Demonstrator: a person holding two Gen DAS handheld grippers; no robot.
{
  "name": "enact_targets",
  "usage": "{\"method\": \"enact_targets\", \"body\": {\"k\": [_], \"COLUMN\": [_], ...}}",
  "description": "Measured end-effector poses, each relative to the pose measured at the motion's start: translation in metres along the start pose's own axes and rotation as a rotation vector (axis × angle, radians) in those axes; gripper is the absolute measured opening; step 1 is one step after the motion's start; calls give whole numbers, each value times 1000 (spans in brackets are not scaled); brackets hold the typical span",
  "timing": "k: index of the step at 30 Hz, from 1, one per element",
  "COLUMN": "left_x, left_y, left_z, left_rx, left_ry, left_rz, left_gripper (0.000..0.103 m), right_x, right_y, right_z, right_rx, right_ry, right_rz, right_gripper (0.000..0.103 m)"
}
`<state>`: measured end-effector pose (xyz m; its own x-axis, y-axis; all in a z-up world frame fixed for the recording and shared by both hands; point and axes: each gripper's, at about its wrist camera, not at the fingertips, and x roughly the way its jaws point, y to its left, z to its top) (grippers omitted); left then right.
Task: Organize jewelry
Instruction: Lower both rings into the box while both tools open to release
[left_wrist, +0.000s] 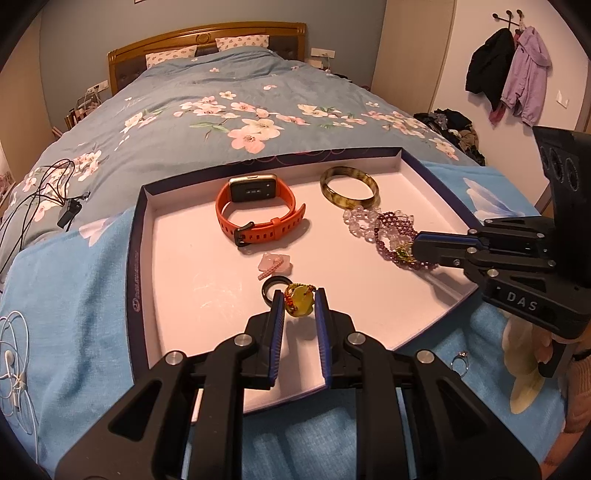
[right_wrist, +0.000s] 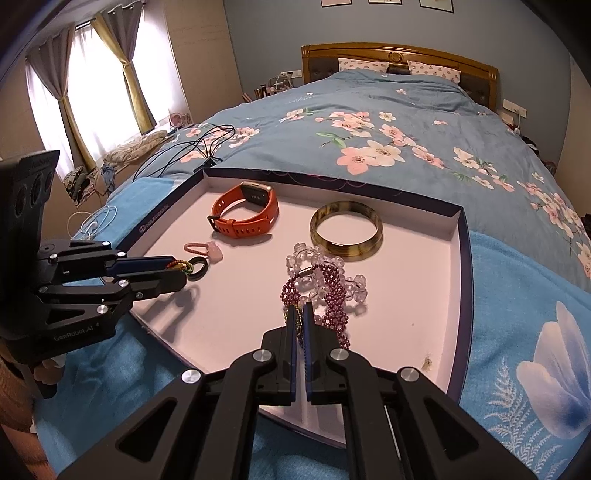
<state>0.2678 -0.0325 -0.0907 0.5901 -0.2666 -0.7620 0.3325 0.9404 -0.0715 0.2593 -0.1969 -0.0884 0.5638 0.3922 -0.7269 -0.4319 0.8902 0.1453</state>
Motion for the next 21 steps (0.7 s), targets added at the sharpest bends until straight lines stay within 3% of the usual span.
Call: {"method": "enact_targets", "body": {"k": [9,11,21], "left_x": [3,0,-45], "left_y": [5,6,-1], "left_z": [1,1,-11], "left_rx": [-17,-22,20], "left_ry": [0,-13,-106], "left_rz": [-3,2,4], "left_gripper": [18,30,40], "right_x": [-5,-8,-43], "right_y": [0,0,6], "right_z": [-1,-1,-13], "right_rx": [11,15,12], "right_ry": [-17,-27,-80], "right_rz": [4,5,39], "right_gripper": [5,5,17]}}
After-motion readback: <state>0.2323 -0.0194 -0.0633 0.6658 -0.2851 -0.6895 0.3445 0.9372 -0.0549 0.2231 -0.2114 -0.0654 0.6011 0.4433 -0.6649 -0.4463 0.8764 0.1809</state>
